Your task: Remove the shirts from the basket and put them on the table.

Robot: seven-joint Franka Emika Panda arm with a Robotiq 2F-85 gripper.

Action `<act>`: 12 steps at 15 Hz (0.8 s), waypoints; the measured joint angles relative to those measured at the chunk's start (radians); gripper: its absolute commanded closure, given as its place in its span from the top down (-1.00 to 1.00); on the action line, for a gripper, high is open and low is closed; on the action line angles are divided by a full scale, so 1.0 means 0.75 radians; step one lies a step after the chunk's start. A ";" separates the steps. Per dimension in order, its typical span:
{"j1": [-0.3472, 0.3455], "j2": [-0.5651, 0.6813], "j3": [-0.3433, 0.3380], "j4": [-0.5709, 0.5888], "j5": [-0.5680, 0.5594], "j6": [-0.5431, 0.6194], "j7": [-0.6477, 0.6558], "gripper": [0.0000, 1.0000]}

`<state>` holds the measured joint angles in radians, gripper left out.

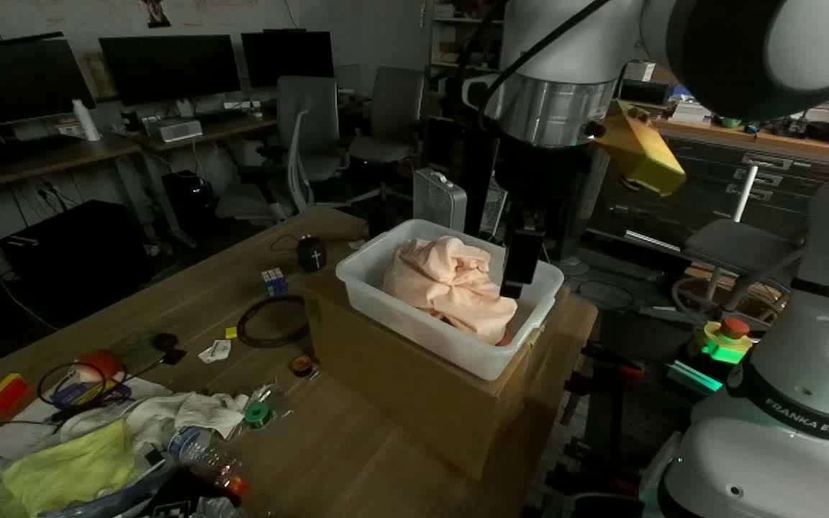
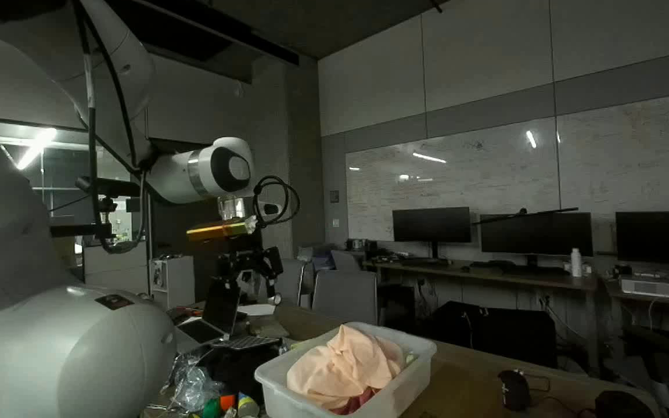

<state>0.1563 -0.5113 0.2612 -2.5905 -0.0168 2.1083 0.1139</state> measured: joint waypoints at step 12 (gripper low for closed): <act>-0.059 0.051 -0.010 0.020 -0.141 0.074 0.073 1.00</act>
<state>0.1120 -0.4730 0.2533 -2.5758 -0.1227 2.1641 0.1690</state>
